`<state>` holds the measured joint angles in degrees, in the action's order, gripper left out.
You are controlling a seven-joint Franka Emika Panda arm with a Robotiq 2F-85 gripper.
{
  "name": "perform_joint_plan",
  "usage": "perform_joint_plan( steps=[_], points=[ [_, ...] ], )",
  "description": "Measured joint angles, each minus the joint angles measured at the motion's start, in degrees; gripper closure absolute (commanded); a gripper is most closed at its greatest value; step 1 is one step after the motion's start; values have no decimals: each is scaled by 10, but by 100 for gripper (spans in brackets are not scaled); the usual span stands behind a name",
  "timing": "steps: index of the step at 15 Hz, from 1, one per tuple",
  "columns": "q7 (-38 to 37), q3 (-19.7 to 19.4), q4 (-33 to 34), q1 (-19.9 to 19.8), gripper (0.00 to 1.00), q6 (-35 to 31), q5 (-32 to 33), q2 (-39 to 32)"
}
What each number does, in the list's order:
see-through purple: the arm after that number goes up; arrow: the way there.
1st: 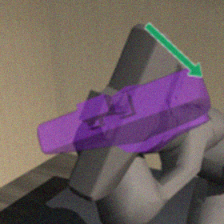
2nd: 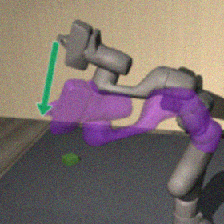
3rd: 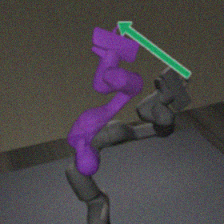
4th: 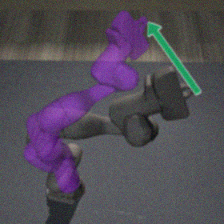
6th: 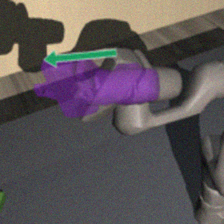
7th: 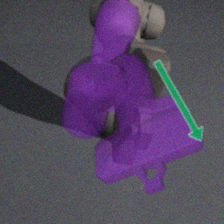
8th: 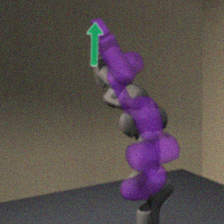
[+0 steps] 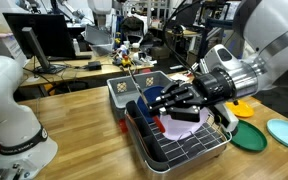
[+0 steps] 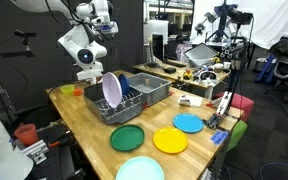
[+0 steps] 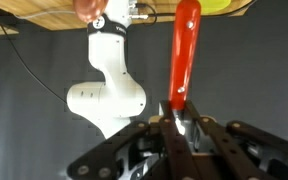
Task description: Pick up the knife from the yellow plate and put it in the knife holder on the dish rack
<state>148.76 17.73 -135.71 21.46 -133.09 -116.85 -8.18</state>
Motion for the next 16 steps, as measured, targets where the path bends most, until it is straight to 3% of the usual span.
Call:
perform_joint_plan(
  steps=[2, 3, 12, 13, 16],
  points=[
    [0, 0, -12, 0, 96, 7, -1, -16],
    [0, 0, -13, 0, 85, 13, -1, -27],
    [1, -2, -6, 0, 85, 27, 0, -49],
    [1, -2, -6, 1, 96, 27, 0, -49],
    [-5, -4, -6, 0, 96, 37, -1, -50]
  ],
)
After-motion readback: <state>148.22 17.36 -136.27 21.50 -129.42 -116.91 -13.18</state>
